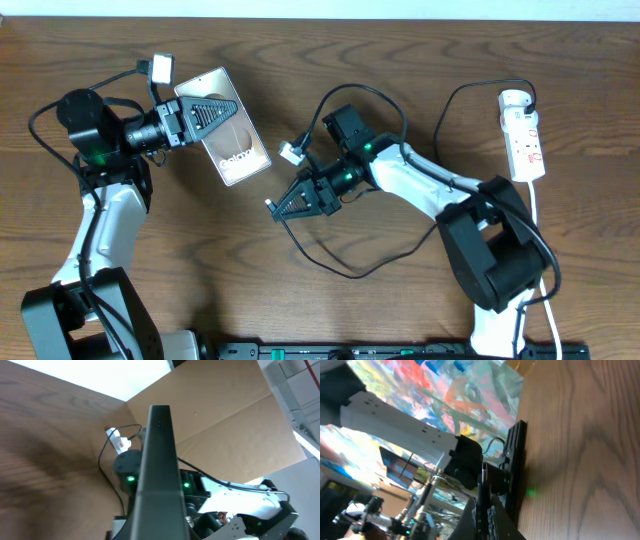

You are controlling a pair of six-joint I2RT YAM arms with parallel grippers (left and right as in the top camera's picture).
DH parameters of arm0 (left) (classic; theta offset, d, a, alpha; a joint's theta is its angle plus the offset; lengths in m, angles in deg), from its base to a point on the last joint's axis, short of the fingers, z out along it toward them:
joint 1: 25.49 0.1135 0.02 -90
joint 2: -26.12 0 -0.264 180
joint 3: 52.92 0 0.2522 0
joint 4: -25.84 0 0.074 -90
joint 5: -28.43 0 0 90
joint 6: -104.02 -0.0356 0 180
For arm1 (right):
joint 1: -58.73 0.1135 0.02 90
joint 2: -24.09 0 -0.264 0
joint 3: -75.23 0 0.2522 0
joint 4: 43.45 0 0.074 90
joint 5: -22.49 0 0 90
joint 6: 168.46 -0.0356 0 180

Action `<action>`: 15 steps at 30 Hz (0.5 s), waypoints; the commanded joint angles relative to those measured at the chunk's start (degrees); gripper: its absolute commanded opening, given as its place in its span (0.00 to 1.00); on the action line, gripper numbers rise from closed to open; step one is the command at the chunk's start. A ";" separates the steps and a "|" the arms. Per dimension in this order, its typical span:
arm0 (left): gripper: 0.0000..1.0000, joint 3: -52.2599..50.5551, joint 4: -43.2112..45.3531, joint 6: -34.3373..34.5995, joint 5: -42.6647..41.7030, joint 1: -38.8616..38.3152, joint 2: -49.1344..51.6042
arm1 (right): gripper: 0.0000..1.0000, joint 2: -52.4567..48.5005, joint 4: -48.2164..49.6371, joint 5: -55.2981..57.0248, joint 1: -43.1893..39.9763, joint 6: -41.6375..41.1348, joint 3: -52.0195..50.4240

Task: Plug charger to phone and switch on socket
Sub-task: 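Align the connector with the phone's bottom port using the right gripper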

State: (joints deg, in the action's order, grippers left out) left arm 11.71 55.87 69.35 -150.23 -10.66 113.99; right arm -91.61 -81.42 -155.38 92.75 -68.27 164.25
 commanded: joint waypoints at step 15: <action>0.07 0.61 -2.78 -3.21 -1.33 -1.60 -0.63 | 0.01 1.84 22.29 -1.64 0.59 -20.17 0.92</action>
State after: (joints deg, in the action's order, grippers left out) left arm 11.71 52.75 67.77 -150.21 -11.49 113.99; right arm -90.87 -61.22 -155.65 92.83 -82.02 164.38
